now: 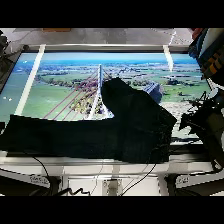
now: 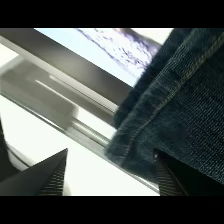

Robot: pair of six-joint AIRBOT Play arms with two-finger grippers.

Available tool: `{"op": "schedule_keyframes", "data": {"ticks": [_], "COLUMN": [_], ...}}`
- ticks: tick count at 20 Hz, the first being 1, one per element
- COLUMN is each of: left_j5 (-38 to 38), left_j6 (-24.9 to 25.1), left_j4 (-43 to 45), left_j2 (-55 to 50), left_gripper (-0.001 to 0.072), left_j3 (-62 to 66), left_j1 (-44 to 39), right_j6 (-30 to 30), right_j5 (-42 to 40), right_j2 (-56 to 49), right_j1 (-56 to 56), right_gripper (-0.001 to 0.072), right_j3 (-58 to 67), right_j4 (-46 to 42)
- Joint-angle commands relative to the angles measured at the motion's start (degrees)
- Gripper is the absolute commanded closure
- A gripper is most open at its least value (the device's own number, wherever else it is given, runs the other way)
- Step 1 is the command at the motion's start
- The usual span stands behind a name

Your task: Fold the clothes and pants, and hang the long-sleeved shirts on hangers.

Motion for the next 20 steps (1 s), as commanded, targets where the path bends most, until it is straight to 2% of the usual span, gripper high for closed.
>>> {"op": "schedule_keyframes", "data": {"ticks": [1,3,4,6,7,8,11,12,15,16,17,18,20], "left_j5": [3.5,6.9,8.8,13.0,14.4,15.2,15.5,15.5,15.2,14.2,12.7,11.5,11.0], "left_j6": [-2.7,-2.6,-2.6,-2.6,-2.3,-1.6,-0.8,-0.9,-0.9,-0.8,1.1,3.9,4.3], "left_j4": [-1.0,-4.2,-7.0,-12.9,-15.7,-18.3,-20.2,-20.2,-20.2,-20.2,-20.2,-20.2,-22.8], "left_j2": [1.4,2.6,3.2,4.4,4.8,4.8,4.6,4.6,4.8,5.1,5.4,5.8,6.7], "left_gripper": [0.0149,0.0161,0.0198,0.0207,0.0211,0.0255,0.0491,0.0496,0.0497,0.0548,0.0680,0.0675,0.0675], "left_j3": [4.8,9.0,10.7,11.9,11.9,11.9,11.9,11.9,11.9,11.9,11.9,11.9,11.8], "left_j1": [-2.8,-5.6,-7.0,-9.9,-11.2,-12.5,-16.0,-17.2,-20.3,-20.9,-21.0,-20.3,-17.5], "right_j6": [0.1,0.0,-0.3,-3.4,-6.0,-8.9,-16.9,-18.0,-18.5,-20.3,-23.6,-27.3,-32.8], "right_j5": [-5.4,-11.6,-15.0,-22.2,-24.6,-25.6,-26.4,-26.4,-26.3,-25.1,-24.1,-23.5,-24.0], "right_j2": [0.0,0.0,0.0,0.0,0.0,0.1,1.8,3.2,8.2,10.1,12.5,15.9,23.4], "right_j1": [0.0,0.0,0.0,0.0,0.0,0.0,0.0,0.0,0.0,-0.2,-0.7,-1.9,-6.7], "right_gripper": [0.0164,0.0161,0.0162,0.0168,0.0383,0.0686,0.0677,0.0676,0.0676,0.0677,0.0677,0.0676,0.0677], "right_j3": [0.1,0.1,0.1,0.1,0.0,0.0,0.0,0.0,0.0,0.0,-0.9,-3.3,-11.9], "right_j4": [2.1,3.6,4.9,7.9,9.3,11.0,18.1,21.0,21.4,20.5,20.2,20.7,21.9]}}
